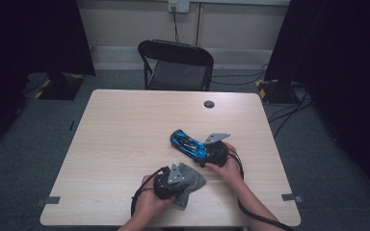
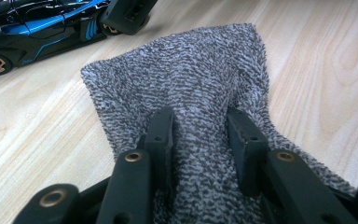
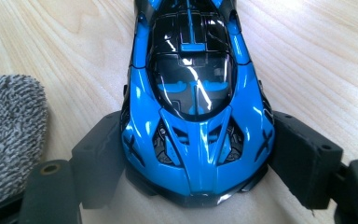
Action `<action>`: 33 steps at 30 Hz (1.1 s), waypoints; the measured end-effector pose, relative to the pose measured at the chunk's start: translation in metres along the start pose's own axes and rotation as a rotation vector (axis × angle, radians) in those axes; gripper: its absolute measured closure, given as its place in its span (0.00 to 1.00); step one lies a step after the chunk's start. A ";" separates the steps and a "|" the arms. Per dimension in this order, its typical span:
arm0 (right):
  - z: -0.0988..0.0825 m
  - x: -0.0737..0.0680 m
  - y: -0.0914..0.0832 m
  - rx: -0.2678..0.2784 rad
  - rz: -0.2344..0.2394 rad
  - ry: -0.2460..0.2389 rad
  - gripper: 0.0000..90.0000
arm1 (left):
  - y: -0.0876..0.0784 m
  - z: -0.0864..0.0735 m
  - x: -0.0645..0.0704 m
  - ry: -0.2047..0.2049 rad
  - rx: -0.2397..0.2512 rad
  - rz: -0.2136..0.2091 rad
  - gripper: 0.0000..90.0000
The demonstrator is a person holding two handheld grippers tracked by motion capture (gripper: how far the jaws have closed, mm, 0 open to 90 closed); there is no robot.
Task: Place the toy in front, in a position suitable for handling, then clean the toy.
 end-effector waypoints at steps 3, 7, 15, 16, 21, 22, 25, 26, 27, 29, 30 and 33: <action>0.000 0.000 0.000 0.000 0.000 0.000 0.27 | -0.001 -0.001 0.000 0.008 0.000 0.006 0.76; 0.000 0.000 0.000 0.000 0.002 -0.001 0.27 | -0.001 0.000 0.000 0.005 -0.011 0.004 0.80; 0.000 0.000 0.000 0.000 0.002 -0.001 0.26 | -0.002 0.000 -0.004 -0.014 0.002 -0.042 0.84; 0.000 0.000 0.000 0.001 0.002 -0.001 0.26 | -0.002 0.001 -0.005 -0.019 0.002 -0.046 0.84; 0.000 0.000 0.000 0.000 0.002 -0.001 0.26 | -0.005 0.003 -0.009 -0.031 0.006 -0.061 0.84; 0.000 0.000 0.000 0.000 0.002 -0.001 0.26 | -0.006 0.003 -0.010 -0.033 0.006 -0.065 0.84; 0.000 0.000 0.000 0.000 0.002 -0.001 0.26 | -0.009 0.007 -0.015 -0.046 0.018 -0.071 0.85; 0.000 0.000 0.000 0.001 0.002 -0.002 0.26 | -0.011 0.009 -0.018 -0.055 0.030 -0.072 0.85; 0.000 0.000 0.000 0.000 0.002 -0.001 0.26 | -0.013 0.011 -0.021 -0.059 0.035 -0.065 0.85; 0.000 0.000 0.000 0.000 0.002 -0.001 0.26 | -0.017 0.014 -0.026 -0.078 0.049 -0.063 0.85; 0.000 0.000 0.000 0.001 0.002 -0.002 0.26 | -0.018 0.015 -0.029 -0.085 0.056 -0.063 0.85; 0.000 0.000 0.000 0.001 0.002 0.000 0.26 | -0.021 0.018 -0.036 -0.088 0.064 -0.056 0.85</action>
Point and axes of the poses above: each handheld gripper's, and its own axes: y roughly forward along the jaws, z roughly out of its top, x roughly to its right, the point moved 8 cm from there along y, roughly forward along the jaws, and after that the axes turned 4 degrees about z, right-handed, at the moved point
